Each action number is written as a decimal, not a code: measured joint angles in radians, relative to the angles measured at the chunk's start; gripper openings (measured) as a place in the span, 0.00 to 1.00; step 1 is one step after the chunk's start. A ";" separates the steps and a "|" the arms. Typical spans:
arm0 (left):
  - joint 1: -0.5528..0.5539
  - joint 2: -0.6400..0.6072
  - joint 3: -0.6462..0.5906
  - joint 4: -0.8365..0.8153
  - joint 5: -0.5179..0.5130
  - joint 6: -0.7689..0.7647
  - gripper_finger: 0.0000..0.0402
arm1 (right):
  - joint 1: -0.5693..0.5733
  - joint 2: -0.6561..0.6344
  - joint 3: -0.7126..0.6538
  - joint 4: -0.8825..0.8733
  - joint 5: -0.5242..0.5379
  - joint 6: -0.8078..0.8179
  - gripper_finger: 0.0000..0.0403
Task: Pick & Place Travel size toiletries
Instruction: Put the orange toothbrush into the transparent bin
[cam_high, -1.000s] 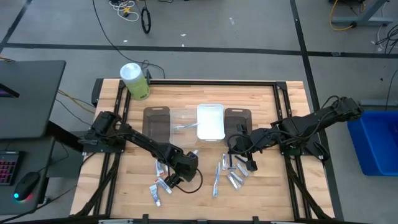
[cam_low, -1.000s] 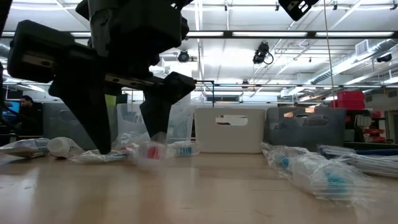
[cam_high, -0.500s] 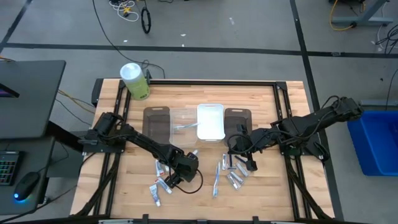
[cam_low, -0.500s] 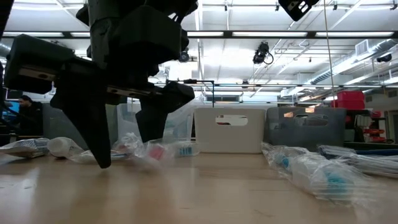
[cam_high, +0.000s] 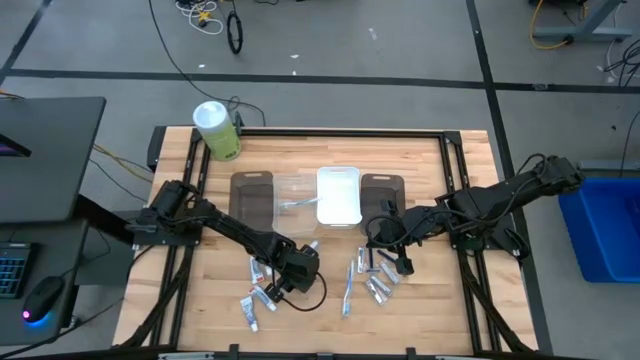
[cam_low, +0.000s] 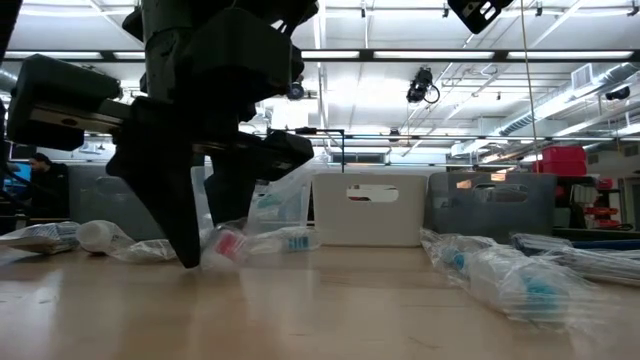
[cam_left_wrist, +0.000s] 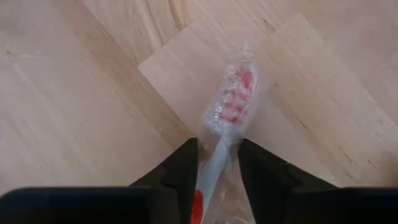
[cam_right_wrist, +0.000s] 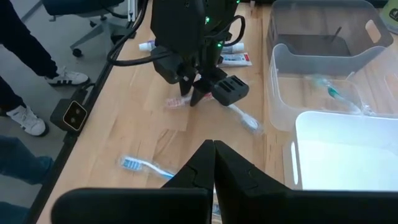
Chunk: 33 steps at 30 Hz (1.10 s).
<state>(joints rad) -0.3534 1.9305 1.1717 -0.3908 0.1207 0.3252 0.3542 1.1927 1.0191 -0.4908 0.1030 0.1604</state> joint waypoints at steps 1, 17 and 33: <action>0.000 0.000 0.000 0.000 0.000 0.000 0.27 | 0.000 0.000 0.000 0.000 0.000 0.000 0.02; 0.000 0.000 0.028 0.070 0.000 -0.009 0.09 | 0.000 0.000 0.000 0.000 0.000 -0.012 0.02; 0.002 0.000 0.131 0.062 -0.001 -0.060 0.09 | 0.000 0.000 0.000 0.000 0.000 -0.019 0.02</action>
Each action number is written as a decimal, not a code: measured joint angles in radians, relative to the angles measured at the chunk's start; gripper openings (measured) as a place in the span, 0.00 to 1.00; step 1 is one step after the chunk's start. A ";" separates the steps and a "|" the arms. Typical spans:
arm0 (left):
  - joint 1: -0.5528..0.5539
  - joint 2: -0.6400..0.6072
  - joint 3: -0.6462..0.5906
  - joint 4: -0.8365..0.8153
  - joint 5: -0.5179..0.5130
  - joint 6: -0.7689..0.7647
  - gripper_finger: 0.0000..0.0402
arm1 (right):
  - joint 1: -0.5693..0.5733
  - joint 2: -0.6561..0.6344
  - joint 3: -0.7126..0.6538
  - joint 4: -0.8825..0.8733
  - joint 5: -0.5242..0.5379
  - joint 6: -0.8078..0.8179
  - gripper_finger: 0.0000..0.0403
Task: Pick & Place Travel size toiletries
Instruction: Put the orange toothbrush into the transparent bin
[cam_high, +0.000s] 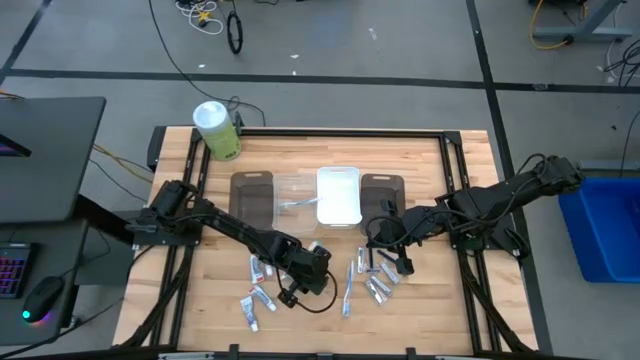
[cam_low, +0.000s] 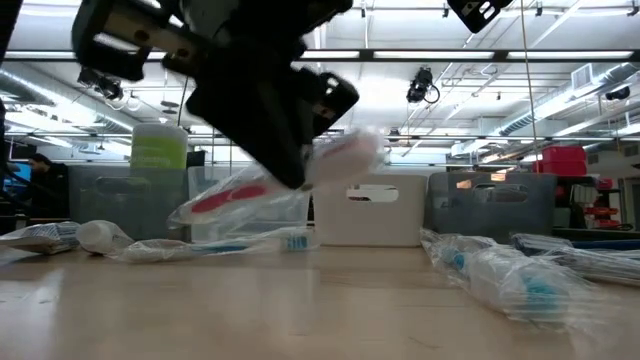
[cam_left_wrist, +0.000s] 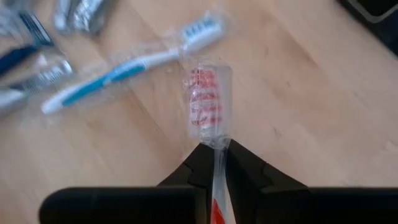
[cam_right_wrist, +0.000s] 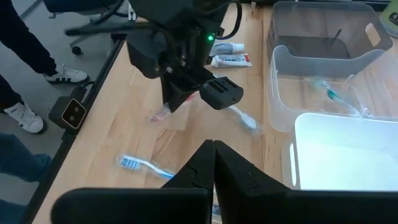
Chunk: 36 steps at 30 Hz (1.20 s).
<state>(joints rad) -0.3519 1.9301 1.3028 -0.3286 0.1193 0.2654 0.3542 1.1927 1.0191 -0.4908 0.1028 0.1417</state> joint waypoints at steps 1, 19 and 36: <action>0.000 0.000 0.010 -0.005 -0.004 0.000 0.09 | 0.000 0.000 0.000 0.000 0.000 0.000 0.02; 0.000 0.000 0.197 -0.370 -0.068 -0.019 0.09 | 0.000 0.000 0.000 0.000 0.000 0.000 0.02; 0.084 -0.113 0.231 -0.551 -0.152 0.003 0.10 | 0.000 0.000 0.000 0.001 0.000 0.000 0.02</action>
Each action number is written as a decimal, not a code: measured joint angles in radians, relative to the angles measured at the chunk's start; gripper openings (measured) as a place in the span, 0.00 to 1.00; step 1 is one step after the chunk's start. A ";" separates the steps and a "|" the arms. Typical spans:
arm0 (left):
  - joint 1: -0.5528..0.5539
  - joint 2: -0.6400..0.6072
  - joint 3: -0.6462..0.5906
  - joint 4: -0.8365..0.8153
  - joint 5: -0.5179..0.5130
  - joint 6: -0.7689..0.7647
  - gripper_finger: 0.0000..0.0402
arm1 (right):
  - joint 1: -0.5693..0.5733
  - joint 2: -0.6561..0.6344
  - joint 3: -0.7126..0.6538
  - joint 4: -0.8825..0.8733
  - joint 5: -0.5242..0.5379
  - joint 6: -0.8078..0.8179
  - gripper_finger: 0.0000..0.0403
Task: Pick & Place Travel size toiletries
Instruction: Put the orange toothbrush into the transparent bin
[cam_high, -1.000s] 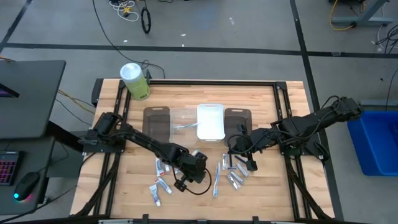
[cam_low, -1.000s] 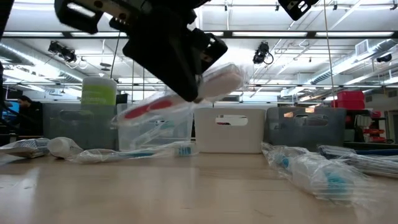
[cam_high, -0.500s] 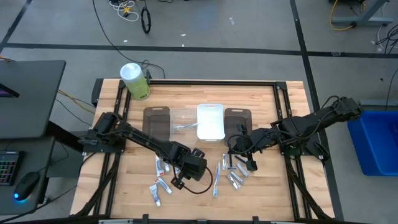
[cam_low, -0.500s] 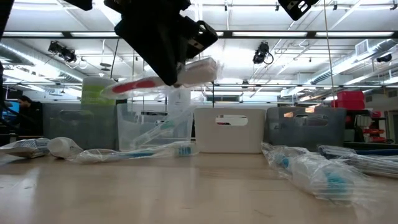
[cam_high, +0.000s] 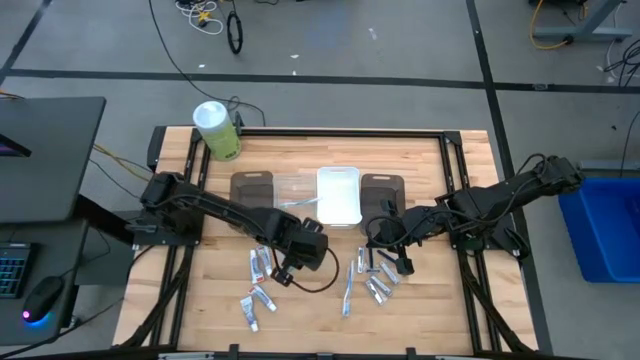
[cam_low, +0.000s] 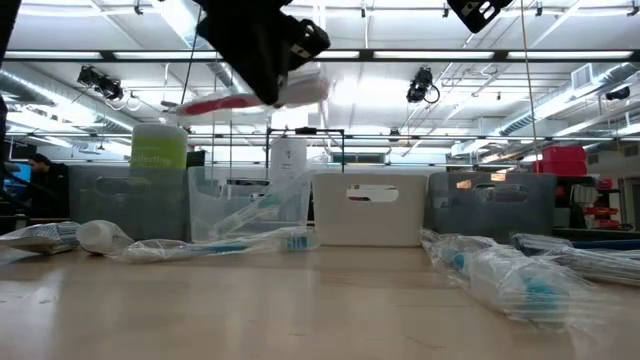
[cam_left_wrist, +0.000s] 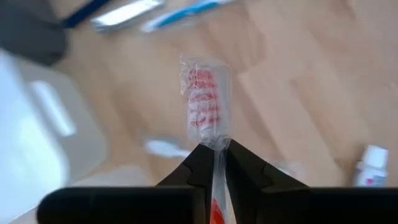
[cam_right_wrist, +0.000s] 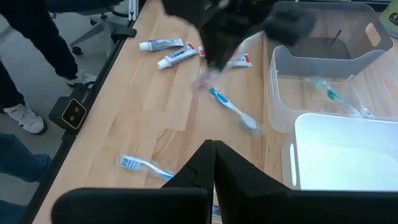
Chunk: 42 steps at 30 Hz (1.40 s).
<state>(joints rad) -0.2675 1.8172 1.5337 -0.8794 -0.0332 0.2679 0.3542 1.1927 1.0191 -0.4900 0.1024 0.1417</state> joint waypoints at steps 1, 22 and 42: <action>0.008 -0.013 0.000 0.001 -0.013 0.000 0.10 | 0.000 0.000 0.000 0.000 0.000 0.000 0.02; 0.308 -0.205 0.001 0.006 -0.240 -0.579 0.09 | 0.000 0.000 0.000 0.000 0.000 0.000 0.02; 0.379 -0.195 -0.167 0.174 -0.336 -1.022 0.10 | 0.000 0.000 0.000 0.000 0.001 0.000 0.02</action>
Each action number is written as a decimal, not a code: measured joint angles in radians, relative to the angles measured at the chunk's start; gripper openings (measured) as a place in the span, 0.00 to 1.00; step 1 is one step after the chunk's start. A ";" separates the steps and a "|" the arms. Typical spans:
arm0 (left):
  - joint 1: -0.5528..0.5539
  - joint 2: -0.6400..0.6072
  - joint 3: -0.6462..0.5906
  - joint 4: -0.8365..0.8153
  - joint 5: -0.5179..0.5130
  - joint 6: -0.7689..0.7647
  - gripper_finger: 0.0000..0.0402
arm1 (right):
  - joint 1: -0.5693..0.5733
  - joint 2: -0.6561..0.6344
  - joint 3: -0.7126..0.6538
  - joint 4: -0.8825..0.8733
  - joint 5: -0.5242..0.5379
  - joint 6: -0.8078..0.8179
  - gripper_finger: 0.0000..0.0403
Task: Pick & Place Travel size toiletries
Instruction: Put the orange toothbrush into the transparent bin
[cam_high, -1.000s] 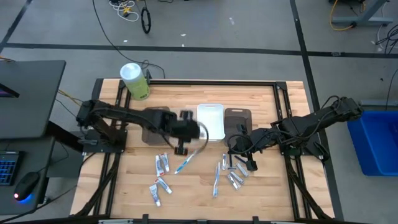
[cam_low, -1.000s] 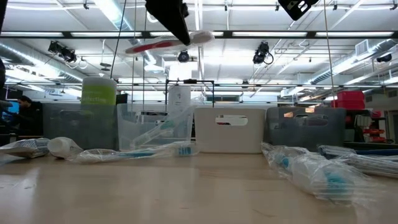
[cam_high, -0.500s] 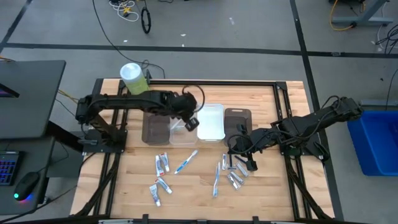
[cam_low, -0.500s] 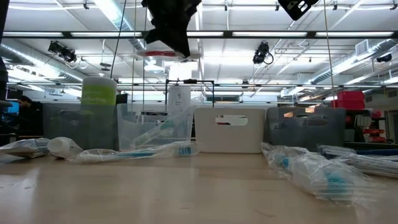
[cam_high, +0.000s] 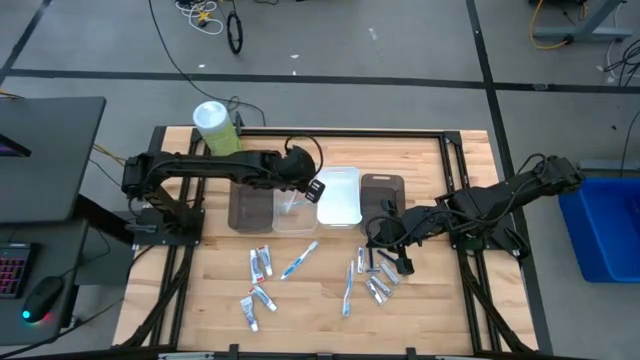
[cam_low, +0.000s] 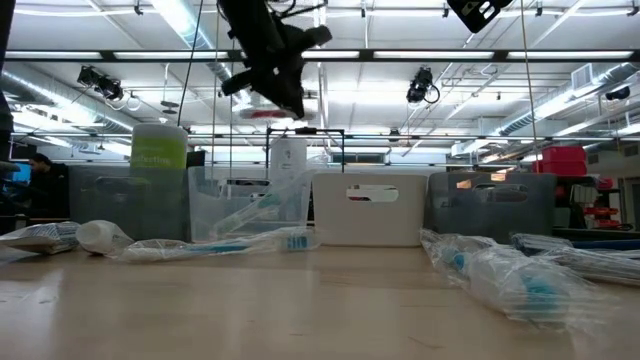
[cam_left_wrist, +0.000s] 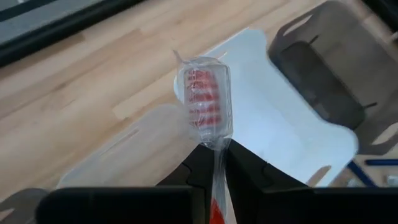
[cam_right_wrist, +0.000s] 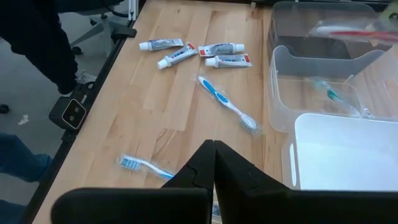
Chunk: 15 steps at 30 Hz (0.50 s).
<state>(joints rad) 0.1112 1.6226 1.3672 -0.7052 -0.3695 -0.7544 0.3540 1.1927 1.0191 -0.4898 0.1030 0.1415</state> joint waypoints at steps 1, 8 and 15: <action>0.000 0.000 -0.014 0.010 -0.001 -0.004 0.10 | 0.000 0.000 0.000 0.000 0.000 0.000 0.02; 0.004 0.000 -0.120 0.073 -0.012 -0.052 0.09 | 0.000 0.000 0.000 0.000 0.000 0.000 0.02; 0.003 0.000 -0.234 0.225 0.032 -0.164 0.12 | 0.000 0.000 0.000 0.000 0.000 0.000 0.02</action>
<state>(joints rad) 0.1143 1.6226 1.1335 -0.4804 -0.3370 -0.9181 0.3539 1.1927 1.0191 -0.4900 0.1032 0.1414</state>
